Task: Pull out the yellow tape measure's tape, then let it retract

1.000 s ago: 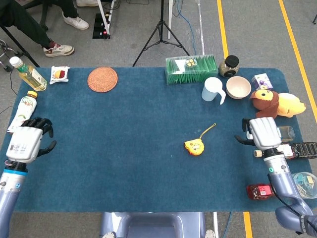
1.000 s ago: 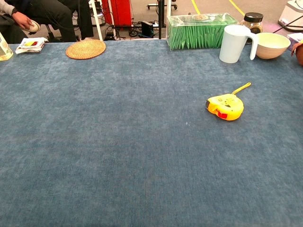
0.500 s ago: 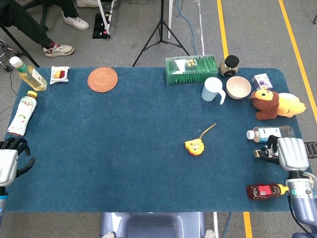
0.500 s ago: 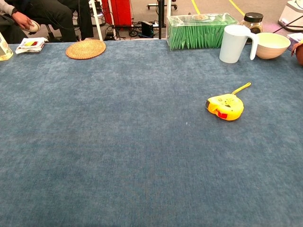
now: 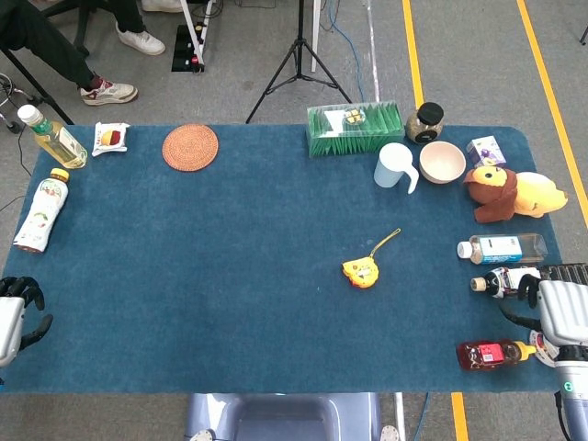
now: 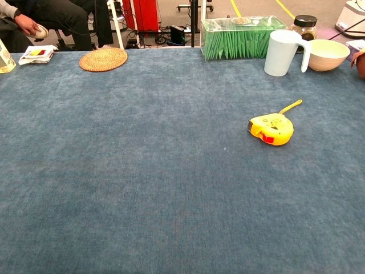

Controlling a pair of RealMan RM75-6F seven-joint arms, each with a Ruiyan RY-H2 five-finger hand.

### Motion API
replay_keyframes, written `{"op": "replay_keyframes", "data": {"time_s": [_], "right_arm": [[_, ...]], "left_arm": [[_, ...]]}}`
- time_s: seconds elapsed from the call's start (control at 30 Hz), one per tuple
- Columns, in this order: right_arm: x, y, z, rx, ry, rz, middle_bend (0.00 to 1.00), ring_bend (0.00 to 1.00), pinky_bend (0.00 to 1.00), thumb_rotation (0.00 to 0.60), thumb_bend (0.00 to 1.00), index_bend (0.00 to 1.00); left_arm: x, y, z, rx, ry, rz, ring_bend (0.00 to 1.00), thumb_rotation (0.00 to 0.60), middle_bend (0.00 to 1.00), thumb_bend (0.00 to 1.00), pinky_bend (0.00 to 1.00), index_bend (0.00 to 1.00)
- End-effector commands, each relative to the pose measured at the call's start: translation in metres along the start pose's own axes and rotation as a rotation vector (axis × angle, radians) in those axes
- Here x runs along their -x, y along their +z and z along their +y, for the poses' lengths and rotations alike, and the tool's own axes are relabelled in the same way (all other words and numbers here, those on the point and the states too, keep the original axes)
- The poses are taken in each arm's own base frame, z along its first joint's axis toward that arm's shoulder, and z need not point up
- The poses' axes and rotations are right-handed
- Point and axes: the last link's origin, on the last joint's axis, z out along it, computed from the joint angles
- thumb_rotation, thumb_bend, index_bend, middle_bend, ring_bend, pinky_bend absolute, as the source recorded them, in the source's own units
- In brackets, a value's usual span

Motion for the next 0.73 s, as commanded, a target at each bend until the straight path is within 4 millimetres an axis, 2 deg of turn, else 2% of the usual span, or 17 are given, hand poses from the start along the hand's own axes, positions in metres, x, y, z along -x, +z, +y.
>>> {"op": "replay_keyframes", "data": {"time_s": [0.03, 0.37, 0.73], "right_arm": [[0.0005, -0.0020, 0.0016, 0.005, 0.005, 0.004, 0.72, 0.76, 0.67, 0.453, 0.23, 0.64], [0.0001, -0.0066, 0.0079, 0.017, 0.019, 0.017, 0.72, 0.76, 0.67, 0.455, 0.23, 0.64], [0.0024, -0.0058, 0.0039, 0.000, 0.041, 0.015, 0.72, 0.76, 0.67, 0.455, 0.23, 0.64]], "left_arm": [[-0.0004, 0.0006, 0.0032, 0.007, -0.002, -0.004, 0.28, 0.600, 0.38, 0.25, 0.34, 0.57], [-0.0034, 0.0023, 0.0088, 0.018, -0.006, -0.013, 0.28, 0.600, 0.38, 0.25, 0.34, 0.57], [-0.0039, -0.0018, 0.0058, 0.009, -0.023, -0.022, 0.28, 0.600, 0.38, 0.25, 0.34, 0.57]]}}
